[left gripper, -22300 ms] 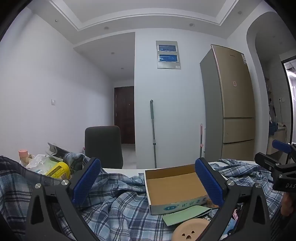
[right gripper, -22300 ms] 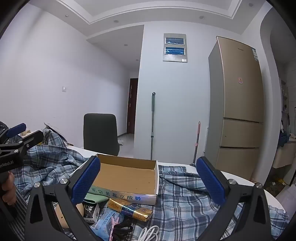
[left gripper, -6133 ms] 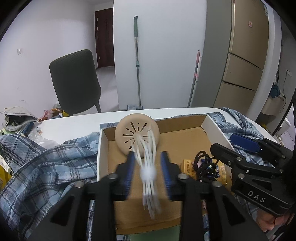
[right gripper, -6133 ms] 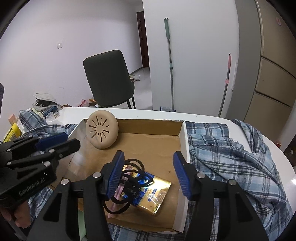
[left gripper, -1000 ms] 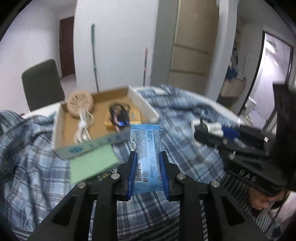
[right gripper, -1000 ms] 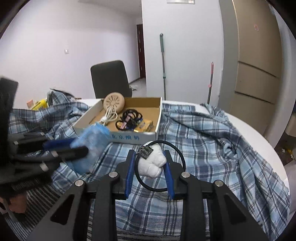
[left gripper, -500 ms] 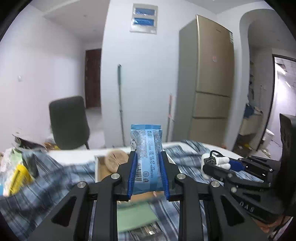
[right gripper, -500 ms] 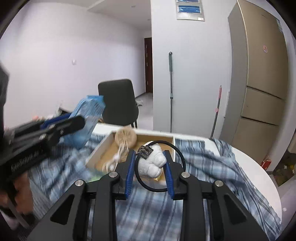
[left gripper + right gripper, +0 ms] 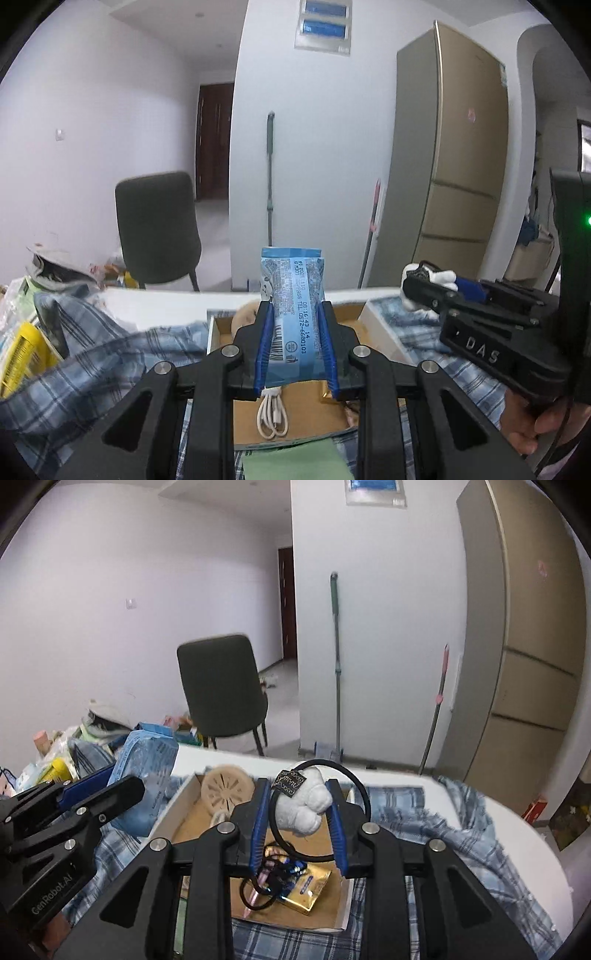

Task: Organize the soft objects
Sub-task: 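Carry the packet and earbuds over the cardboard box and open both tools, then withdraw both tools from the box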

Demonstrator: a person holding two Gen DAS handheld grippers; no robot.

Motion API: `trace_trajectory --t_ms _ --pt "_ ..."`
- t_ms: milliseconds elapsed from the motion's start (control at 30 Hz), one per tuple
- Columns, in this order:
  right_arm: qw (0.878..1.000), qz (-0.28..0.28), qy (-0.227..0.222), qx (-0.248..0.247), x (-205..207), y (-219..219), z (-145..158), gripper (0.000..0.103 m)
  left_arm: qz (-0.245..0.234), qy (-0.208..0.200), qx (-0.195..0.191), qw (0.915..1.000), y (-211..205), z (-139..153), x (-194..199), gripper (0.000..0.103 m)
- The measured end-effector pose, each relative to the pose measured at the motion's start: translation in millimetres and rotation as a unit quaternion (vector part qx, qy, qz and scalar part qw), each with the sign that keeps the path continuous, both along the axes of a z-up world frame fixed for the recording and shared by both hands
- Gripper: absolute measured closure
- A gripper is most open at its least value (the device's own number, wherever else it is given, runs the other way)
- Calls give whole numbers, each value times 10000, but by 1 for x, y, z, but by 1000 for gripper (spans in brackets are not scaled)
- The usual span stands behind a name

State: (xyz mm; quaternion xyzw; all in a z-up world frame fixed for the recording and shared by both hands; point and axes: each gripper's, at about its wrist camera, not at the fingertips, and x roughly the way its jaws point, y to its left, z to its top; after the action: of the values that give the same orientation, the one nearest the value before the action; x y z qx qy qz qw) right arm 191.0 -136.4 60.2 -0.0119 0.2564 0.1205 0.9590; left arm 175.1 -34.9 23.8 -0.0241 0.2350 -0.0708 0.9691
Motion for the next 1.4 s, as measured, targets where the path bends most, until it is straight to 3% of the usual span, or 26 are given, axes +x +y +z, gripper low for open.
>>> trace_trajectory --t_ms 300,633,767,900,967,1000,1033,1267,1400 --pt "9967 92 798 60 29 -10 -63 74 -130 625 90 9979 -5 -50 22 77" --pt "9882 20 1531 10 47 -20 -107 74 -42 869 255 9959 -6 -71 32 77" --pt "9865 61 1637 -68 49 -17 -116 58 -61 956 220 9952 -3 -77 37 77" --pt "9863 136 1638 -111 47 -13 -117 54 -31 1042 186 9944 -1 -79 40 76" --pt "9865 157 1625 -163 47 -12 -117 53 23 1054 235 9942 -1 -80 40 61" --pt "9864 149 1628 -164 46 -12 -117 52 75 1028 227 9944 0 -80 39 40" --pt "9864 151 1632 -151 46 -12 -117 52 113 979 199 9949 1 -79 38 34" --pt "9869 182 1600 63 46 -16 -110 47 290 684 54 9972 12 -61 28 34" --pt "9862 270 1588 381 44 -21 -93 47 346 279 118 9989 12 -34 10 34"
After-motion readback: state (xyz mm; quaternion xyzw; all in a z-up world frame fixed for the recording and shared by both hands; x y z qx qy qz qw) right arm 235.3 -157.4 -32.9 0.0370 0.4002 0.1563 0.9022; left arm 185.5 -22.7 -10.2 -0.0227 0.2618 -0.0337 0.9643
